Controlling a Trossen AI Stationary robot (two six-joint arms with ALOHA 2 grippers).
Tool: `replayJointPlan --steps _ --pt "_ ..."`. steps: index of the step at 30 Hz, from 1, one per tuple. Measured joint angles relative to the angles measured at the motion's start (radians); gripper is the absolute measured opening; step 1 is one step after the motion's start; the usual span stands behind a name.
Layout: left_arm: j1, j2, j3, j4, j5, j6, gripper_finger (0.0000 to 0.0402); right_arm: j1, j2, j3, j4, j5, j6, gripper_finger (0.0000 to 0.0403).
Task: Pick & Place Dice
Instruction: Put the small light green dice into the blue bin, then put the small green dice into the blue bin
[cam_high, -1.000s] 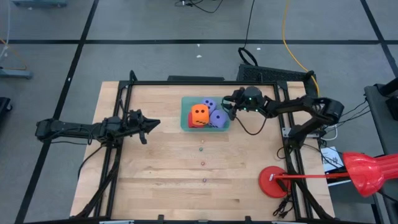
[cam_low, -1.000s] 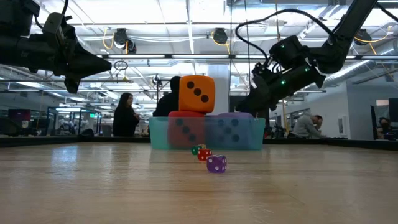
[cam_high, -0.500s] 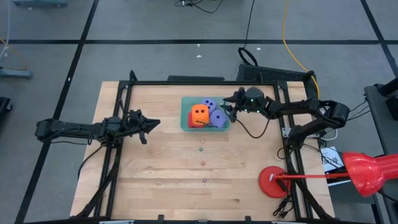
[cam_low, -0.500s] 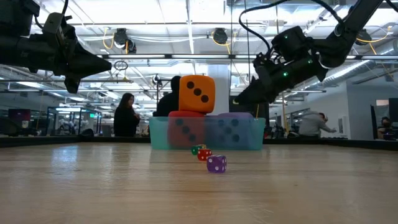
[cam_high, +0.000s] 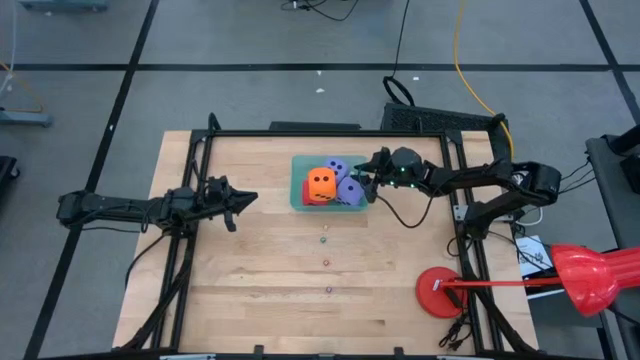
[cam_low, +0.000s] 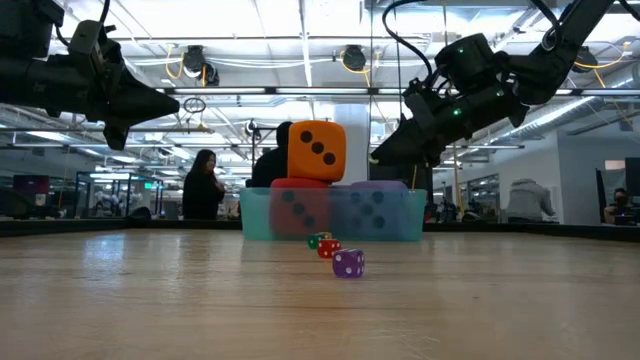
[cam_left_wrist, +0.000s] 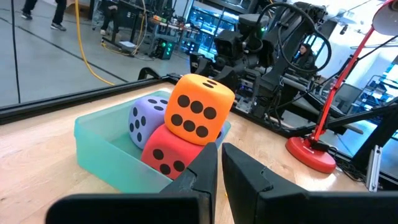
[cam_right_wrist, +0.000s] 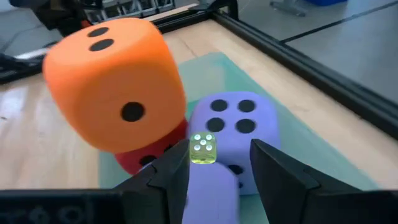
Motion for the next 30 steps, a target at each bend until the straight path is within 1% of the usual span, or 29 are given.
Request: replayJointPlan --steps 5,12,16,21,30 --pt "0.000 0.000 0.000 0.000 0.000 0.000 0.0033 0.020 0.000 0.000 0.000 0.007 0.069 0.0155" --pt "0.000 0.000 0.000 0.000 0.000 0.000 0.0033 0.050 0.000 0.000 0.006 0.104 0.076 0.0155" --pt "0.000 0.000 0.000 0.000 0.000 0.000 0.0033 0.054 -0.001 0.000 0.003 0.126 0.075 0.0155" --pt "0.000 0.000 0.000 0.000 0.000 0.000 0.0033 0.055 -0.009 0.000 0.034 0.125 0.031 0.0155" --pt "0.000 0.000 0.000 0.000 0.000 0.000 0.0033 0.049 -0.009 0.000 0.039 0.125 -0.155 0.0155"
